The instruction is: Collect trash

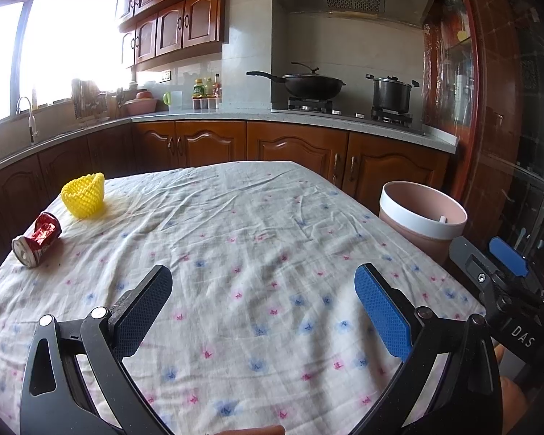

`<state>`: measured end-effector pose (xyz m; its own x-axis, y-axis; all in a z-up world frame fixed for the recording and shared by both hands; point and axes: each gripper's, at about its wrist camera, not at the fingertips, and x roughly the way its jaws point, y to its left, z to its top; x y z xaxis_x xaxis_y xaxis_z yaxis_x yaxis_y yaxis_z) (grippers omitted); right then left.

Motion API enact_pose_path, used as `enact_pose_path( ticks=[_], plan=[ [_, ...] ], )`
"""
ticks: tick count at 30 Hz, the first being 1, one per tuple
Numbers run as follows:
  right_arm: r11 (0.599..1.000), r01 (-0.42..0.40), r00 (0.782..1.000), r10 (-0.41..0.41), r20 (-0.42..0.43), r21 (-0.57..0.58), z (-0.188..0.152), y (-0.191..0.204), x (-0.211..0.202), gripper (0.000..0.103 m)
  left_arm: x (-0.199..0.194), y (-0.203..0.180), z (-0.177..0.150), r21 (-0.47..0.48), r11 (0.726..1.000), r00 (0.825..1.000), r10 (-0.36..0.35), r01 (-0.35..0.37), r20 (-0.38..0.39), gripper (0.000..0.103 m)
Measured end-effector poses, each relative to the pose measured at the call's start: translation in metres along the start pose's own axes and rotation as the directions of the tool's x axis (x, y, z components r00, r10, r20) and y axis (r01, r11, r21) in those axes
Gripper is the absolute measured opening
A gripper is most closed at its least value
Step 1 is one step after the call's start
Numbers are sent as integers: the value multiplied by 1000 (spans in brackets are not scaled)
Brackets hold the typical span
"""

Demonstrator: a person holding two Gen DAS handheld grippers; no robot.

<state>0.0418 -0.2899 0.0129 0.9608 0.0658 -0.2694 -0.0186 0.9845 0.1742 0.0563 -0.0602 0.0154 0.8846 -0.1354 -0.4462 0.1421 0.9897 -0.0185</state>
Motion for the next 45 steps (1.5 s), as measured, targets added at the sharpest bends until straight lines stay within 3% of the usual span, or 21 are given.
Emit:
enact_pose_path(
  ticks=[45],
  plan=[
    [1000, -15, 1000, 16, -9, 9, 3, 7, -1, 103, -1, -2, 2, -7, 1000, 1000, 0, 0, 1, 103]
  ],
)
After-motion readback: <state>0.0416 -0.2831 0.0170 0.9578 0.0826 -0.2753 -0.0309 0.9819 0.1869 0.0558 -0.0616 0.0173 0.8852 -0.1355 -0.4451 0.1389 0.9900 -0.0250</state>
